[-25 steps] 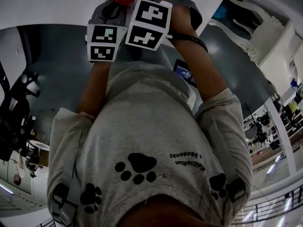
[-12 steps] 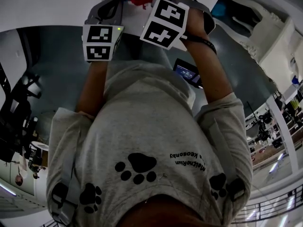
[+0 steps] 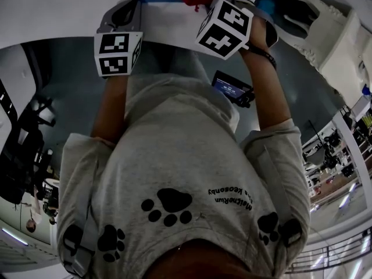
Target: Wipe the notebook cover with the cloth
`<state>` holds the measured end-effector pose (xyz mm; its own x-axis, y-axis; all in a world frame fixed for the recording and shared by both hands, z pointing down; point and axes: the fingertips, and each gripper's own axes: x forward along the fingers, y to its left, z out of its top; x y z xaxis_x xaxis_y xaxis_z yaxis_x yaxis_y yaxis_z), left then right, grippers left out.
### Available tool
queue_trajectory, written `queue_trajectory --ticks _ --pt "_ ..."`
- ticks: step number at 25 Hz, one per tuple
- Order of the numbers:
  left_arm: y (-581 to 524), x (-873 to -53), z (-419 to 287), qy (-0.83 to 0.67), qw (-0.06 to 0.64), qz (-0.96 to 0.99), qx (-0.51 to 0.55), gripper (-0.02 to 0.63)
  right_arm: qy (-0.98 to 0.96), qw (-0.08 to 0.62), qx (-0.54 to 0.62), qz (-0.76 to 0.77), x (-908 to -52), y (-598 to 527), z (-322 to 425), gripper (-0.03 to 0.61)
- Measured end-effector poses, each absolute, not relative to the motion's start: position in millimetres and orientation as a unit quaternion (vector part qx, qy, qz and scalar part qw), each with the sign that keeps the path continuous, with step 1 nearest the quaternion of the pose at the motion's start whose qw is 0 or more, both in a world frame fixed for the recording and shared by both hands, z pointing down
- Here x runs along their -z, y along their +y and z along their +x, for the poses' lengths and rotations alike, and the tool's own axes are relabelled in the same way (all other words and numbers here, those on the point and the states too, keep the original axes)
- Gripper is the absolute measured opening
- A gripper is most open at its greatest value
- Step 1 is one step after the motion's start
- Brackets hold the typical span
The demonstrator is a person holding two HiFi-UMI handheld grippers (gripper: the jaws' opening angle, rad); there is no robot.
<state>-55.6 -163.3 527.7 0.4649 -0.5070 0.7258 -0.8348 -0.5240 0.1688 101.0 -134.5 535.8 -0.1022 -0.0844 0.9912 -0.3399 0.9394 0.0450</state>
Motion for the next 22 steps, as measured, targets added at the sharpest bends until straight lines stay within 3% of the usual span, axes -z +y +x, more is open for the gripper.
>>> queue_trajectory --ticks 12,17,22 --pt "-160.1 -527.4 -62.9 -0.410 0.268 0.806 -0.333 -0.003 -0.734 0.627 -0.162 0.205 -533.0 -128.2 118.4 0.043" --pt "-158.5 -528.6 -70.2 -0.412 0.278 0.802 -0.332 -0.002 -0.761 0.525 -0.235 0.300 -500.8 -138.6 111.2 0.044" --pt "-163.3 -529.2 -60.8 -0.409 0.291 0.797 -0.336 -0.002 -0.776 0.373 -0.277 0.426 -461.0 -165.9 121.5 0.046"
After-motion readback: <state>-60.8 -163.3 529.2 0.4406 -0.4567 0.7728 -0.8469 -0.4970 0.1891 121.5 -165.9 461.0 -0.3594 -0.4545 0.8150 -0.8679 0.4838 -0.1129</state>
